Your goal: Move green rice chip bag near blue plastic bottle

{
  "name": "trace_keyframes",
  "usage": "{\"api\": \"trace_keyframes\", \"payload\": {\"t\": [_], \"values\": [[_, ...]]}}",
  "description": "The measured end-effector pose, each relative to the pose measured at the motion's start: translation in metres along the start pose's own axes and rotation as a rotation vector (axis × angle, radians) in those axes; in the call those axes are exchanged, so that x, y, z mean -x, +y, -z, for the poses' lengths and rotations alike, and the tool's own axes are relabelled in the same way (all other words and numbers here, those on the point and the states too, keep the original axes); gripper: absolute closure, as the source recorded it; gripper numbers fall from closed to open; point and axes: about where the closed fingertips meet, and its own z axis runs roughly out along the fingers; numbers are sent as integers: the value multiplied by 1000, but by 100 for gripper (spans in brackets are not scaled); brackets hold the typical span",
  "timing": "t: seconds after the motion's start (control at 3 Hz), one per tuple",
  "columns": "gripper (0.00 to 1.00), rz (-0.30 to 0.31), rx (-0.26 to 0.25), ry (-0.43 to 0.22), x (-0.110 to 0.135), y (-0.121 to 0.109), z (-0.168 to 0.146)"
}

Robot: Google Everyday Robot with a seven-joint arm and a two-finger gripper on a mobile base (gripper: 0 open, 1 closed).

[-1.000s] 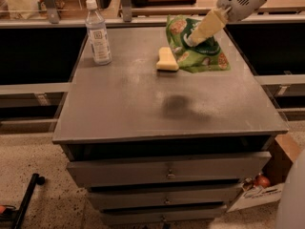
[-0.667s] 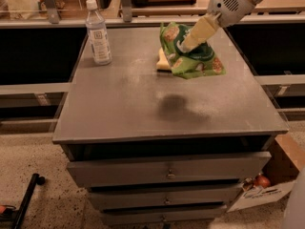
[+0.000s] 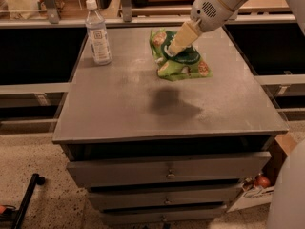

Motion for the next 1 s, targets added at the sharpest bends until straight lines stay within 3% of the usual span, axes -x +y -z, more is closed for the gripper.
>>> {"api": "trace_keyframes", "payload": {"t": [0.33, 1.0], "values": [[100, -2, -1, 0, 6, -1, -3], [100, 3, 9, 8, 44, 0, -26]]}}
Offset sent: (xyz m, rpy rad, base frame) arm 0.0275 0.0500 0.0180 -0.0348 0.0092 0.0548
